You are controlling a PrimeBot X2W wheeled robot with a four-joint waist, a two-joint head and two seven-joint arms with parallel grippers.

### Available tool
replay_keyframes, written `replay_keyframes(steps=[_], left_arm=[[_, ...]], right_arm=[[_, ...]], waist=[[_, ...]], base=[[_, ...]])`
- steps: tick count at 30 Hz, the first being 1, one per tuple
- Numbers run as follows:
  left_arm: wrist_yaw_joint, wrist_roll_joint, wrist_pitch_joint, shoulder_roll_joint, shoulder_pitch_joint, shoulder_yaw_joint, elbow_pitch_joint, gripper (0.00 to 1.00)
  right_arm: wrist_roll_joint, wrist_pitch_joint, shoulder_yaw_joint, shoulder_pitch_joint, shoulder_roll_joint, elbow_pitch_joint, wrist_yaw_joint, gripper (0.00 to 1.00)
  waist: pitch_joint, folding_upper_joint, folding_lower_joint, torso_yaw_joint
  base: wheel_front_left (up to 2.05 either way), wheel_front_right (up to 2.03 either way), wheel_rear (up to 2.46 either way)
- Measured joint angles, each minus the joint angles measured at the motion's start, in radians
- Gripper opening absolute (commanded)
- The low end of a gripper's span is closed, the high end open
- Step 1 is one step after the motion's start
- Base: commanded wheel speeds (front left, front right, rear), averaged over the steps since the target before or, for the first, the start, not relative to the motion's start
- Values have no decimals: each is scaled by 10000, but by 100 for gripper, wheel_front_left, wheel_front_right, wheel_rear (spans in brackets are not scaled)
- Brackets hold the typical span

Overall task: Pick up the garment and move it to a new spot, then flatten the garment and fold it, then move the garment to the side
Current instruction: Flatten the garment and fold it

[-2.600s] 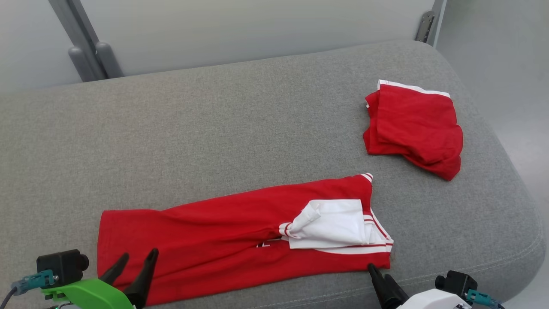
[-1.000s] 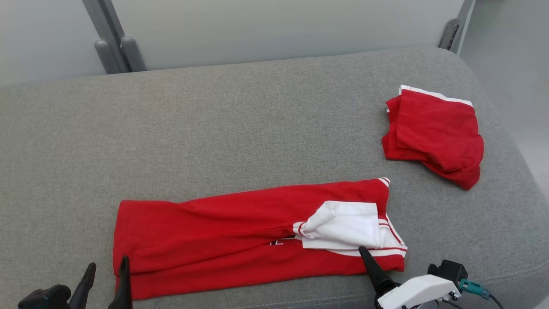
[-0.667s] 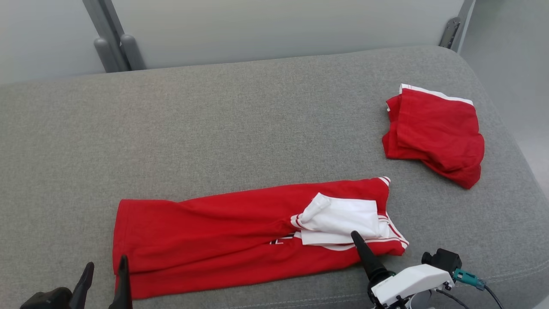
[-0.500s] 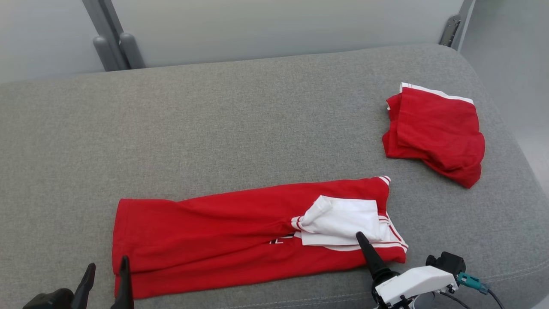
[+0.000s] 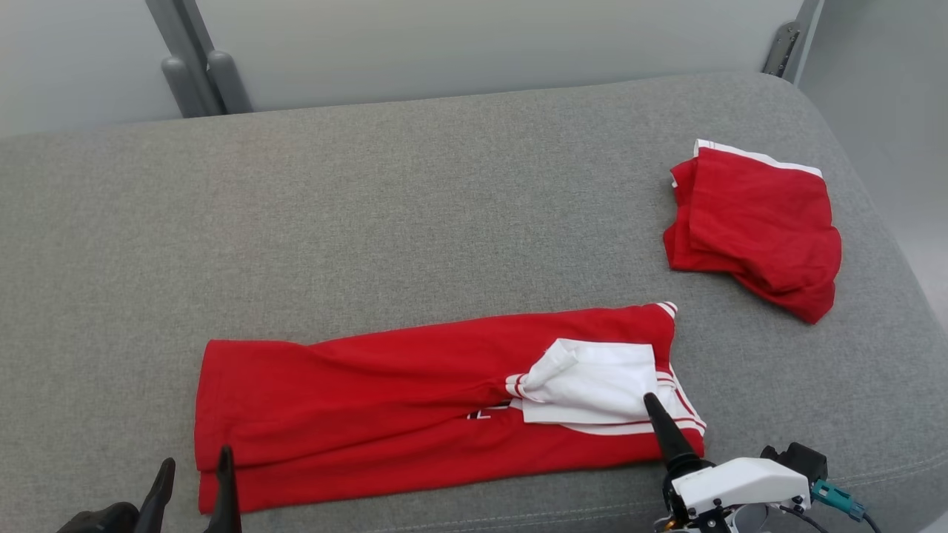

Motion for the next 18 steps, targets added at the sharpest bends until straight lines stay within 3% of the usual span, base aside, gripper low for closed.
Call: replay_keyframes(steps=[9, 10, 11, 13, 18], left_arm=[[0, 44, -71, -127, -2, -142, 144, 100], [0, 44, -69, -140, -3, -161, 182, 100], [0, 44, -71, -161, -3, -165, 192, 100], [0, 44, -71, -196, -3, -173, 215, 100], [0, 42, -132, -244, -3, -174, 270, 100]], right_arm=[[278, -54, 115, -221, 0, 171, 0, 100], [278, -54, 146, -227, 2, 184, 0, 95], [282, -56, 174, -228, -2, 211, 0, 47], [280, -56, 215, -233, 2, 297, 0, 0], [198, -92, 209, -261, 0, 525, 0, 0]], waist=[[-49, 0, 0, 110], [-70, 0, 0, 123], [-84, 0, 0, 140], [-101, 0, 0, 167], [-122, 0, 0, 200]], base=[[0, 0, 0], [0, 0, 0], [0, 0, 0], [0, 0, 0], [0, 0, 0]])
